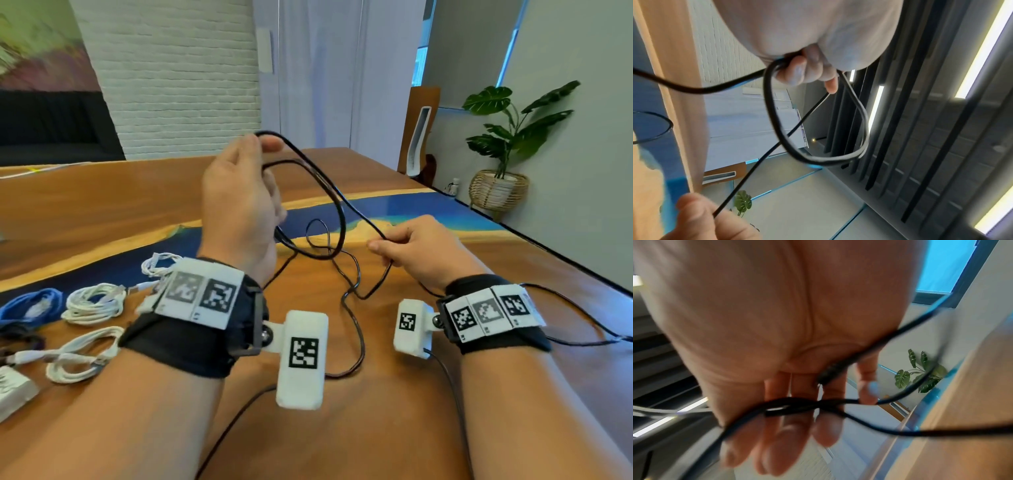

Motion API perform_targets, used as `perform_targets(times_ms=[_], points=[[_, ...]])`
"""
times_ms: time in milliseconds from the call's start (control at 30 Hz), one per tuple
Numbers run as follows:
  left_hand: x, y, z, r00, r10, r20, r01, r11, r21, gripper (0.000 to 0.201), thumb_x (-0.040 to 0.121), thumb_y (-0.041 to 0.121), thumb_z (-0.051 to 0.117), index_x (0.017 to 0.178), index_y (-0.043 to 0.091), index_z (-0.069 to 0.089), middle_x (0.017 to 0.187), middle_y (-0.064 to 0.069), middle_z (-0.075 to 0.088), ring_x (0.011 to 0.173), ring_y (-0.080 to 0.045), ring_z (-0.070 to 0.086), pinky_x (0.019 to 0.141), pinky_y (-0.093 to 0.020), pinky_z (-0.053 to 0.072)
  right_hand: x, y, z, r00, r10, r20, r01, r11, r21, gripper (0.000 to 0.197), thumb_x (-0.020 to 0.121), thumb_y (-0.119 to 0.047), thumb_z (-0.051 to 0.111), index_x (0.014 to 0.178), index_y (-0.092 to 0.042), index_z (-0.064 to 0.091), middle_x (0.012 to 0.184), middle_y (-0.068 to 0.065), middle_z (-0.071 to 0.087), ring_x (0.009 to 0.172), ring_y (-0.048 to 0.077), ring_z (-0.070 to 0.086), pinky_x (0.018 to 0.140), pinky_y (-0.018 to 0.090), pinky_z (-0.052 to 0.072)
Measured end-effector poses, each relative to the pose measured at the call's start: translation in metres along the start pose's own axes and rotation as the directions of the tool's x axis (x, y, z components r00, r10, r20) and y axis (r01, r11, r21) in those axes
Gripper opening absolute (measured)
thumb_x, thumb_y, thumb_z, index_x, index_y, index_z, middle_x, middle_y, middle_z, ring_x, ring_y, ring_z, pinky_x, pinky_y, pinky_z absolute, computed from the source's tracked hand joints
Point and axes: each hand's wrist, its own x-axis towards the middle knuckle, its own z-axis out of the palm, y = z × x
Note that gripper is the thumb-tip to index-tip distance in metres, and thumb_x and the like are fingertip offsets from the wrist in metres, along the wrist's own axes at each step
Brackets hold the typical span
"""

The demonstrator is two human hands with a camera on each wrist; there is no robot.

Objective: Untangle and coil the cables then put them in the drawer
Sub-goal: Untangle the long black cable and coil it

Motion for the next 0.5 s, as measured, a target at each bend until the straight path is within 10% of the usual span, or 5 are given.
perform_targets(times_ms=[167,333,500], points=[[0.011,0.020,-0.015,0.984,0.177,-0.026,-0.179,0.983,-0.051,0.032,0.111,0.025,0.033,0.100,0.018,0.062,0.057,0.007,0.038,0.046,-0.013,0.027,0.046,-0.029,0.027,0.001,0.015,-0.007,0.986,0.166,0.014,-0.164,0.982,-0.090,0.031,0.100,-0.043,0.063,0.082,-0.023,0.079,0.086,0.000,0.075,0.089,0.019,0.070,0.074,0.031,0.052],[-0.007,0.007,-0.024,0.993,0.000,0.116,-0.022,0.982,0.190,0.035,0.112,0.027,0.036,0.102,0.020,0.069,0.055,0.007,0.037,0.050,-0.013,0.031,0.053,-0.031,0.036,0.001,0.001,-0.009,0.976,0.086,-0.198,-0.062,0.990,0.124,0.016,0.101,-0.033,0.061,0.100,-0.029,0.077,0.094,-0.013,0.071,0.090,0.002,0.063,0.080,0.027,0.049],[-0.019,0.007,-0.020,0.989,0.038,0.144,-0.056,0.991,0.119,0.033,0.112,0.025,0.035,0.107,0.021,0.067,0.061,0.004,0.035,0.051,-0.012,0.032,0.054,-0.029,0.038,-0.002,-0.015,0.003,0.986,-0.130,0.103,0.108,0.974,0.198,0.040,0.099,-0.020,0.063,0.134,-0.039,0.062,0.121,-0.012,0.072,0.119,0.002,0.062,0.107,0.030,0.045]])
